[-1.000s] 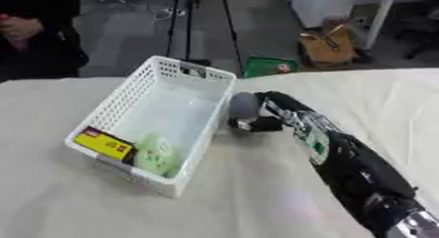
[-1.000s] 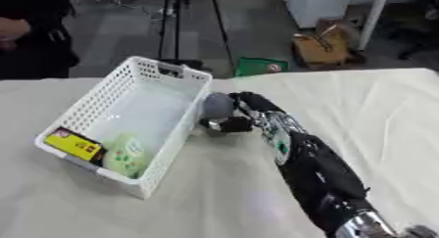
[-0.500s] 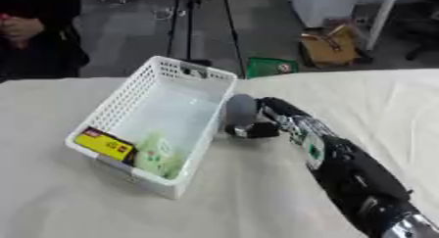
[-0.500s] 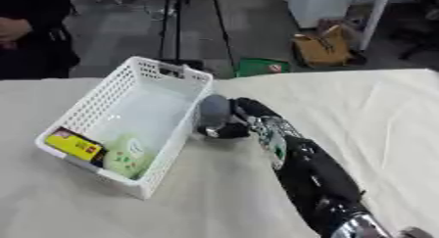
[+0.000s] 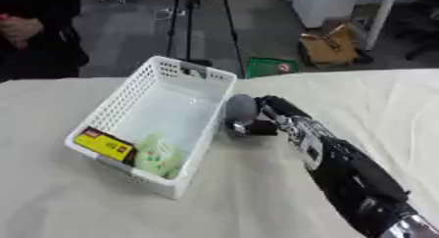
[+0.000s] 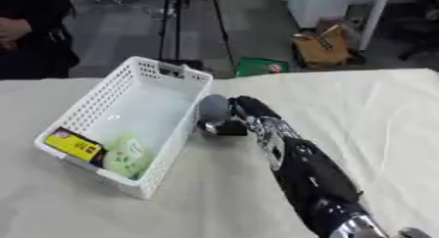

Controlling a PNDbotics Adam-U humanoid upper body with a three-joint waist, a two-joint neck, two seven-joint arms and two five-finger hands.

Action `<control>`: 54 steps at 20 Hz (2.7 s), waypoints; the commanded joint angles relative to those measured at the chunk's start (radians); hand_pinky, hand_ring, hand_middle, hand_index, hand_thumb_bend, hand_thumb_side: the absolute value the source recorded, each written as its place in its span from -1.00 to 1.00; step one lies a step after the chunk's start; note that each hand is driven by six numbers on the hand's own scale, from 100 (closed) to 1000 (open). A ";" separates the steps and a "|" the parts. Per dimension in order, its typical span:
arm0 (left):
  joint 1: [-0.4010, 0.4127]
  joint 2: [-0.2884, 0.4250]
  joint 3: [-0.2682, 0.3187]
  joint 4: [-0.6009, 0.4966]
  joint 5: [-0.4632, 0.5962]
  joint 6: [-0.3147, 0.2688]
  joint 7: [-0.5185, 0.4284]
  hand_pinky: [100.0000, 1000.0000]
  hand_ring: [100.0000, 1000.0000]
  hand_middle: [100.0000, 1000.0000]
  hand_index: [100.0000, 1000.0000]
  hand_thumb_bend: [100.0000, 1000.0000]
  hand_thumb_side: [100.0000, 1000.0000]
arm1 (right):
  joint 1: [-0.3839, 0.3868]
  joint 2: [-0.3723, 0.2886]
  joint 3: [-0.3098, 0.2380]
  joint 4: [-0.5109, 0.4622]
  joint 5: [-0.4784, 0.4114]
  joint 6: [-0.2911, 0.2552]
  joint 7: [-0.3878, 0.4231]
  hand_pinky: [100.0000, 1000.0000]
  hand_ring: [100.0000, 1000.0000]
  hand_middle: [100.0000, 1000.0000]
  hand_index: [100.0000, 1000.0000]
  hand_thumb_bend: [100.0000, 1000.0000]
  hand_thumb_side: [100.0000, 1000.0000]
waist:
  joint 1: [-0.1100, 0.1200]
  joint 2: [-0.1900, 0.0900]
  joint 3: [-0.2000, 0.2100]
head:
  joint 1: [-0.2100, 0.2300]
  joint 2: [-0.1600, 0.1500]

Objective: Pick up objects on the table and place them in the box.

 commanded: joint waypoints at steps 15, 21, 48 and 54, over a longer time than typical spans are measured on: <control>-0.010 0.012 -0.003 -0.018 0.008 0.001 -0.010 0.28 0.17 0.40 0.35 -1.00 0.15 | -0.029 -0.005 -0.001 -0.004 -0.007 0.034 -0.029 0.90 0.86 -0.05 0.49 -0.08 0.50 | 0.002 -0.018 0.000 | -0.001 -0.010; -0.009 0.012 -0.003 -0.018 0.008 0.002 -0.010 0.28 0.17 0.40 0.35 -1.00 0.15 | -0.030 -0.005 -0.001 -0.015 -0.017 0.033 -0.038 0.90 0.84 -0.10 0.45 -0.22 0.48 | 0.003 -0.020 -0.003 | -0.001 -0.010; -0.005 0.020 -0.003 -0.018 0.011 0.002 0.001 0.28 0.17 0.40 0.36 -1.00 0.15 | -0.069 -0.027 0.013 -0.109 -0.055 0.043 -0.057 0.89 0.82 -0.15 0.41 -0.30 0.59 | 0.004 -0.041 -0.016 | 0.007 -0.001; -0.003 0.022 -0.003 -0.018 0.010 0.005 0.005 0.28 0.17 0.40 0.36 -1.00 0.15 | -0.093 -0.033 0.022 -0.126 -0.061 0.036 -0.061 0.89 0.81 -0.16 0.40 -0.32 0.62 | -0.001 -0.049 -0.021 | 0.009 0.005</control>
